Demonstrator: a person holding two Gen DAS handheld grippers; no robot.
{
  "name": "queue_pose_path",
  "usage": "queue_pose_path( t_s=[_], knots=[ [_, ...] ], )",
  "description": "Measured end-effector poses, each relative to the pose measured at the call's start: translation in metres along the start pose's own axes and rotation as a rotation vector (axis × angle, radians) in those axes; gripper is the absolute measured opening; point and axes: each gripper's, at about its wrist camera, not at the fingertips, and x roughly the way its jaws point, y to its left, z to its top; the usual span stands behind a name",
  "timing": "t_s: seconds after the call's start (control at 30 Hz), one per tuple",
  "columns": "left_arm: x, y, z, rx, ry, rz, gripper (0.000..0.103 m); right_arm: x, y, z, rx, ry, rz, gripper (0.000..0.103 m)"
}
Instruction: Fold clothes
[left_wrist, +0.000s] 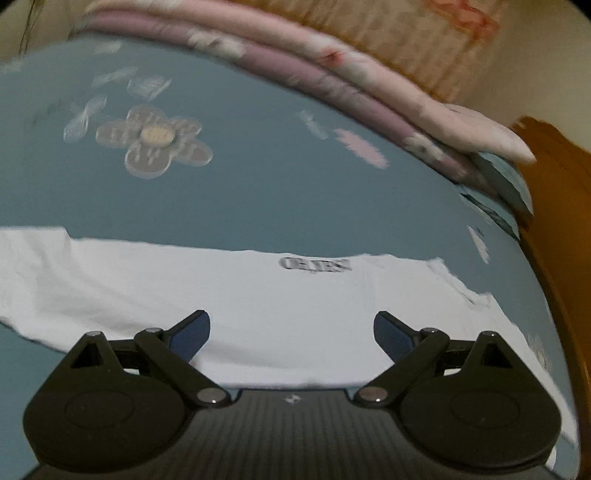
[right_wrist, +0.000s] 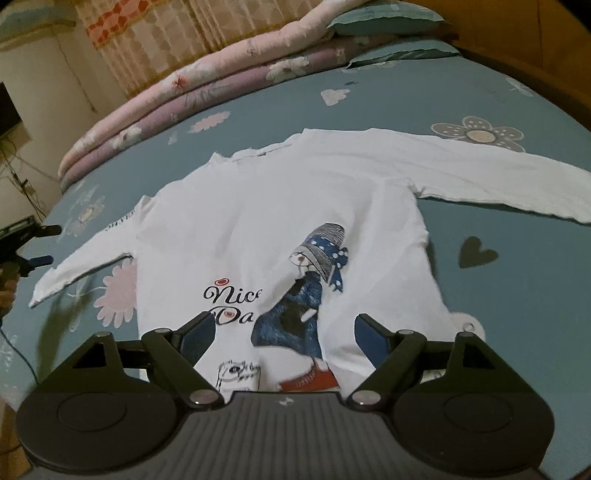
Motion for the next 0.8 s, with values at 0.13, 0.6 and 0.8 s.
queue_pose_path(
  t_s=[0.13,0.6,0.8],
  knots=[
    [0.038,0.027,0.001,-0.034,0.029,0.042,0.095,0.019,0.006,0.007,-0.025,0.016,-0.028,0.086],
    [-0.002,-0.045,-0.027,0.184,-0.016,0.096,0.095,0.002,0.039,-0.003,-0.176,-0.016,0.018,0.086],
    [-0.050,-0.115,-0.111,0.337,0.054,-0.044,0.095,-0.007,0.071,-0.039,-0.317,0.039,0.098,0.086]
  ],
)
